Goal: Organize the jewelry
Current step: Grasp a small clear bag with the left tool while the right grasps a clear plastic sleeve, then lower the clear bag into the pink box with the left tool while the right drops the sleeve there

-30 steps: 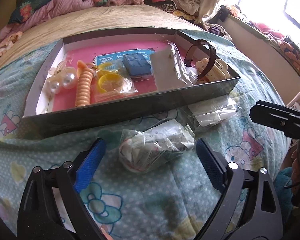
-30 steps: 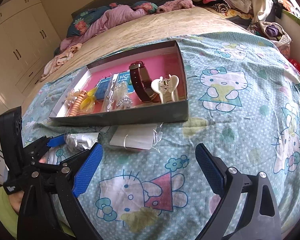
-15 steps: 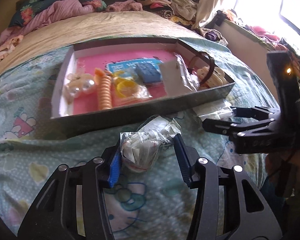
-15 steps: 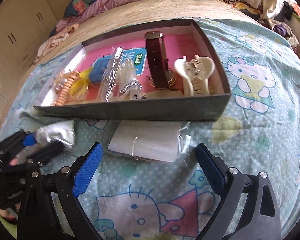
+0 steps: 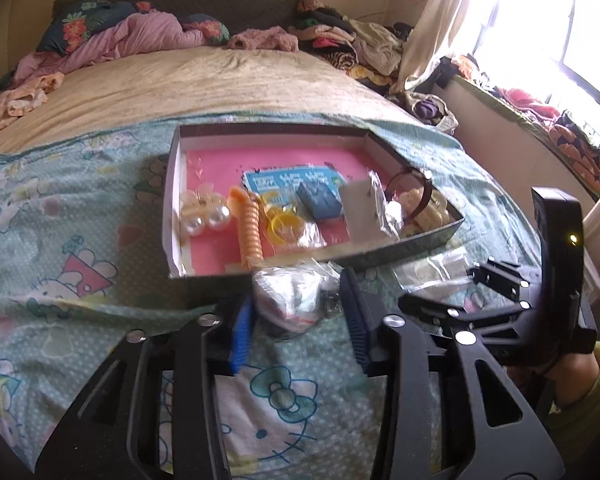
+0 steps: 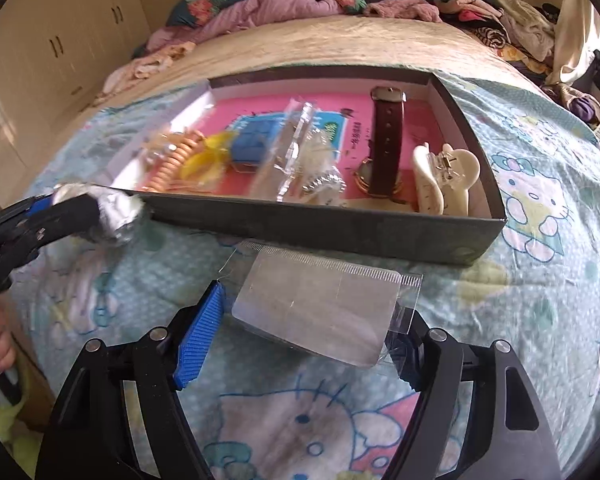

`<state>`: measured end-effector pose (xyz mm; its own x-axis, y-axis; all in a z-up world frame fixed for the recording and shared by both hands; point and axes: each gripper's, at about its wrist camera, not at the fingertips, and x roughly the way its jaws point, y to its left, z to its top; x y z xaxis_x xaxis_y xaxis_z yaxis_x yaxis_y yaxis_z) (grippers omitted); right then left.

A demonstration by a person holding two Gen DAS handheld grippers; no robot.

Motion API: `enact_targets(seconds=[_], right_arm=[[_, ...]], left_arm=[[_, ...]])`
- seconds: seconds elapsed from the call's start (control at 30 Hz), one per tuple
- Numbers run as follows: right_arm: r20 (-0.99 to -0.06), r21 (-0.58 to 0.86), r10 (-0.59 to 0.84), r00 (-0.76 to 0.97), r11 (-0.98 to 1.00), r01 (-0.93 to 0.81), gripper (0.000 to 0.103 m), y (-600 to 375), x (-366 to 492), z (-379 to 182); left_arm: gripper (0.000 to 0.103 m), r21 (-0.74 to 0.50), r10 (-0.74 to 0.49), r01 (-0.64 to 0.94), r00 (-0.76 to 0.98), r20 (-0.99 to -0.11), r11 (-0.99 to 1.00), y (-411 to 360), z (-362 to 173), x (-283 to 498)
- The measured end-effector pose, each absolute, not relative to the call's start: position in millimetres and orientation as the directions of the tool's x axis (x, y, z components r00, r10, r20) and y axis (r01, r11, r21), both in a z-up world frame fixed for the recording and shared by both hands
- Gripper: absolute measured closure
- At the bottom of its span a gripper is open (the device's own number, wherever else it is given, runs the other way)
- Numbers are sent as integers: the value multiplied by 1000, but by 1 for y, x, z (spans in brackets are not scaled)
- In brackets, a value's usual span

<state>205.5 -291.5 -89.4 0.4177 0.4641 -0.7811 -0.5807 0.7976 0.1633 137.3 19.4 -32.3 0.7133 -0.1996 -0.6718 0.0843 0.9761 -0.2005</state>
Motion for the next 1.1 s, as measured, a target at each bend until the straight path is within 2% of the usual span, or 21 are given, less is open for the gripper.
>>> enact_targets(seconds=[0.13,0.17,0.4,0.57,1.1], right_arm=[[-721,212,538,437,772,-600,30,-300,189,-65],[-707,215,547,448,770,-601,30,-302,189,-58],[-661,203,569,488,763,-614,30,-295,196,-29],[-659,181,560,503,767,-615,30,-283,209,-22],[-723,117,503,474,765,-633,28,-235,250,-48]], left_arm=[[80,-201,-193,78,734,-651,976,24,-22,141],[85,-201,-193,79,737,-648,976,24,-20,143],[85,-205,-199,88,762,-617,975,27,-7,161],[85,-192,-183,82,779,-600,978,28,1,179],[84,-184,-121,-4,738,-664,983,50,-29,205]])
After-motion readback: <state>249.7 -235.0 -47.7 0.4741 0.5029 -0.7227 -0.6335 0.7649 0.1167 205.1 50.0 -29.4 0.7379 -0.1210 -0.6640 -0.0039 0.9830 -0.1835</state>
